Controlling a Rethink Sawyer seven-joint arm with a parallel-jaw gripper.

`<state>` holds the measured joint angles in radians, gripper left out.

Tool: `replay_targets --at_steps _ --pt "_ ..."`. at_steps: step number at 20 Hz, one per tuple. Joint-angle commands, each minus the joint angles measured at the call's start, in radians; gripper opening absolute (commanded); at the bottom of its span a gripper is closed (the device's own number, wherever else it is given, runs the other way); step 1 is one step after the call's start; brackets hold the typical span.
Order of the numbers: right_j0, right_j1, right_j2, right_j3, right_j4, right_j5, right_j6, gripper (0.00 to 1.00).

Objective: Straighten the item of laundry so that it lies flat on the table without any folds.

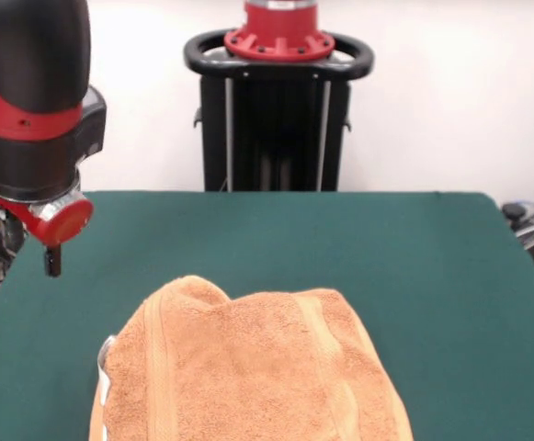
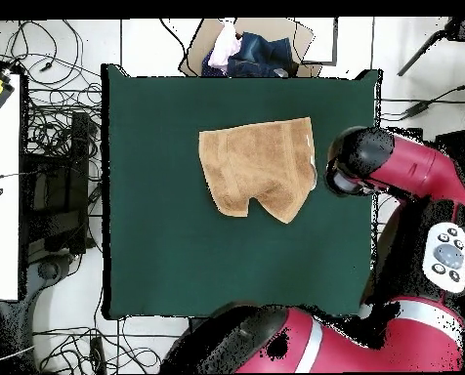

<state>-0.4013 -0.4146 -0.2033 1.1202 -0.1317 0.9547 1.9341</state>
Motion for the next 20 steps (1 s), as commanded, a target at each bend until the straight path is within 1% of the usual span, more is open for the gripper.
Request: replay_targets --at_steps 1,6,8,13,20 --pt "0.080 0.057 0.062 0.066 0.008 0.024 0.130 1.00" --pt "0.098 0.072 0.078 0.057 0.038 0.018 0.156 1.00" --pt "0.106 0.094 0.082 0.034 0.050 0.020 0.172 1.00" --pt "0.114 0.123 0.082 0.016 0.070 -0.002 0.191 1.00" --pt "0.114 0.138 0.080 0.032 0.093 -0.038 0.190 1.00"
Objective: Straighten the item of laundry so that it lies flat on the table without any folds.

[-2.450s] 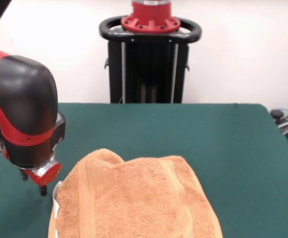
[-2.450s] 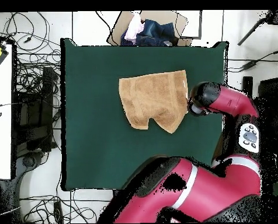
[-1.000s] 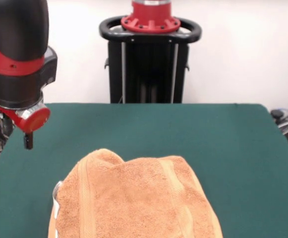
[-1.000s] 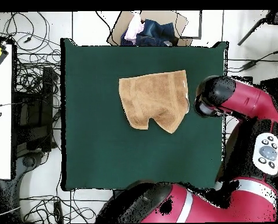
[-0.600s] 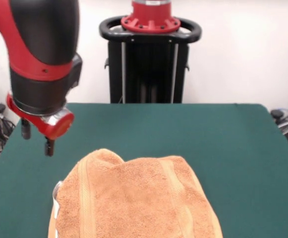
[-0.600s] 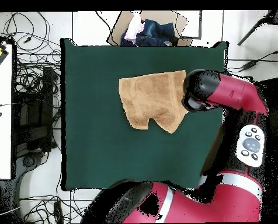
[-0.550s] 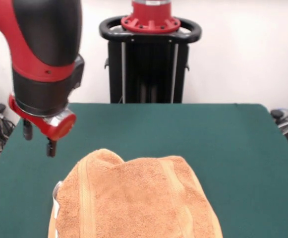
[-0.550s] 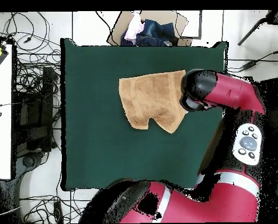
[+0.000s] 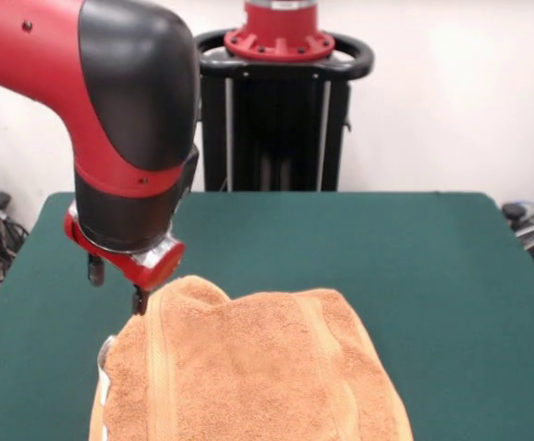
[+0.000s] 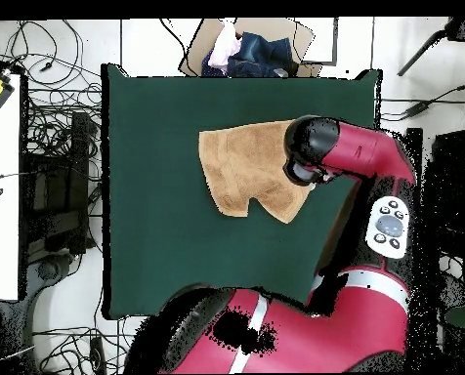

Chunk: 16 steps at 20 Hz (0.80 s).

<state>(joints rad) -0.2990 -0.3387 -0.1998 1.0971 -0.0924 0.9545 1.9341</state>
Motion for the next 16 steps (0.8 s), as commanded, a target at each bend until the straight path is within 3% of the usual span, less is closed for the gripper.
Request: replay_targets --at_steps 1,11,16 --pt "0.008 0.068 0.081 0.055 0.060 -0.041 0.186 1.00" --pt "0.009 0.122 0.074 0.038 0.071 0.012 0.161 1.00" --pt "0.010 0.199 0.075 -0.053 0.083 0.068 0.167 1.00"
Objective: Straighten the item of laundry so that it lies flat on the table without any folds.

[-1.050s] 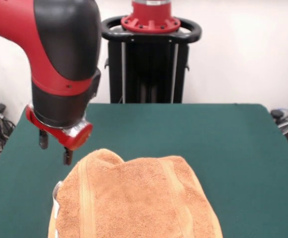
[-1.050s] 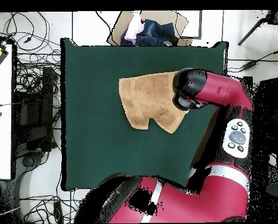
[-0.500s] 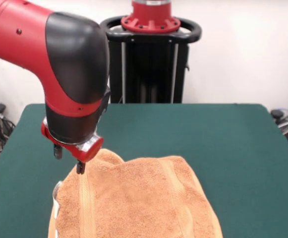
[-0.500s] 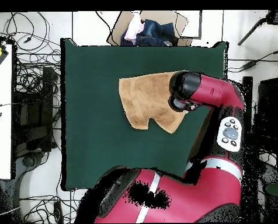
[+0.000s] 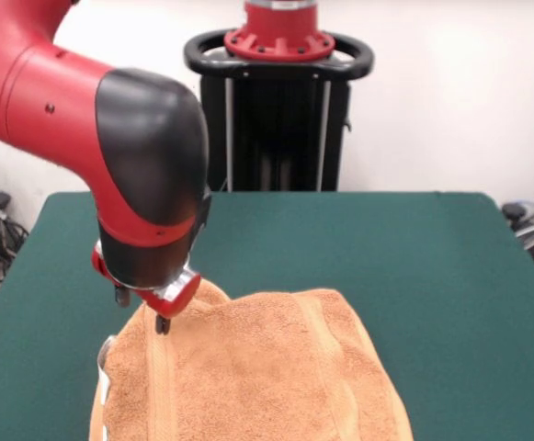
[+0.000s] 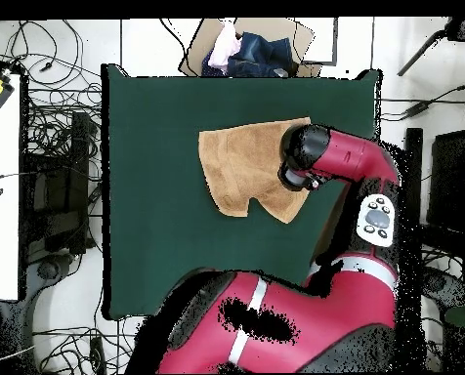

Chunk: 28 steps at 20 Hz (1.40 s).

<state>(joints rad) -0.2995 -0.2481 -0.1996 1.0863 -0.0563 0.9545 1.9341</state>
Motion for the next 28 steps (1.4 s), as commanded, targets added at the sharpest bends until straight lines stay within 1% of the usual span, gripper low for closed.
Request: replay_targets --at_steps 1,4,7,11,16,19,28 --pt "0.012 0.120 0.076 -0.054 0.051 0.069 0.168 1.00" --pt "0.021 0.158 0.080 -0.103 0.066 0.088 0.182 1.00" --pt "0.039 0.201 0.078 -0.177 0.091 0.141 0.219 1.00" --pt "0.049 0.237 0.073 -0.215 0.107 0.135 0.246 1.00" --pt "0.046 0.270 0.070 -0.212 0.100 0.058 0.251 1.00" --pt "0.043 0.285 0.072 -0.220 0.096 0.035 0.254 1.00" --pt "0.038 0.289 0.077 -0.201 0.083 -0.053 0.252 1.00"
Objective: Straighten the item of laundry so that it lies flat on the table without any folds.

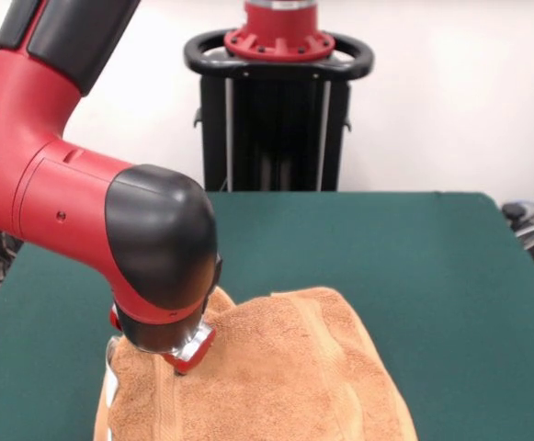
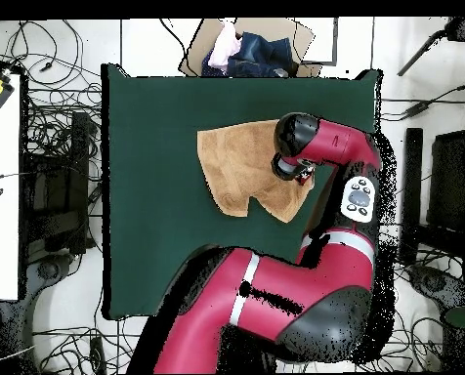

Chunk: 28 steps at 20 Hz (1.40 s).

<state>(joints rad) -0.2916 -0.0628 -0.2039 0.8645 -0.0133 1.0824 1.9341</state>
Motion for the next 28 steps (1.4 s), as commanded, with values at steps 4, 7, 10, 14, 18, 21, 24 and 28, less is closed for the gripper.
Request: replay_targets --at_steps 4,7,10,14,18,21,24,28 --pt "0.034 0.097 0.078 0.032 0.028 -0.224 0.252 1.00" --pt "0.032 0.089 0.081 0.047 0.023 -0.247 0.242 1.00" --pt "0.034 0.085 0.079 0.055 0.022 -0.267 0.253 0.00" --pt "0.029 0.079 0.084 0.063 0.029 -0.257 0.232 0.00" --pt "0.028 0.079 0.083 0.059 0.036 -0.227 0.216 0.00" --pt "0.034 0.078 0.075 0.056 0.037 -0.183 0.219 0.00" --pt "0.041 0.056 0.070 0.083 0.041 -0.158 0.224 0.00" --pt "0.054 0.012 0.063 0.145 0.039 -0.124 0.216 0.00"
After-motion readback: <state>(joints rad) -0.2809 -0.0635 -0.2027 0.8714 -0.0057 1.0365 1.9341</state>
